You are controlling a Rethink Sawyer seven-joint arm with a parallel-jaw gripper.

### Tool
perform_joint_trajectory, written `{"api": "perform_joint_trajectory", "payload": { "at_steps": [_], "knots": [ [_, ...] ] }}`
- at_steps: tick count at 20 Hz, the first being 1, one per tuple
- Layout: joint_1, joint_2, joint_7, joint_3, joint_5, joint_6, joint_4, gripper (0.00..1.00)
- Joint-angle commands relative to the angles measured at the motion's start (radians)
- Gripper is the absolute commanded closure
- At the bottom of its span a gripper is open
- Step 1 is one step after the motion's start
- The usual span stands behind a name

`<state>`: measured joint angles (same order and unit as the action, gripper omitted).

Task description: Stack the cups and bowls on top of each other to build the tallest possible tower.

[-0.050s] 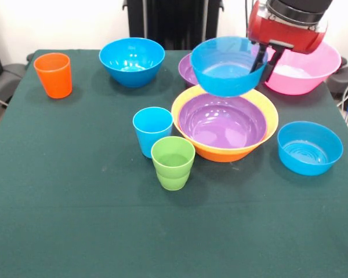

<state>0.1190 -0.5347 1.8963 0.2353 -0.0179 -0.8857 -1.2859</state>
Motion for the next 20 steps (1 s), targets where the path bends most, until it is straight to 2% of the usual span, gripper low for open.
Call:
{"api": "perform_joint_trajectory", "payload": {
  "at_steps": [1, 8, 20],
  "knots": [
    [-0.066, 0.054, -0.163, -0.094, 0.127, -0.056, 0.036, 1.00],
    [-0.085, 0.028, -0.156, -0.109, 0.166, -0.016, -0.007, 1.00],
    [-0.071, 0.017, -0.104, -0.130, 0.173, -0.054, 0.011, 1.00]
  ]
}}
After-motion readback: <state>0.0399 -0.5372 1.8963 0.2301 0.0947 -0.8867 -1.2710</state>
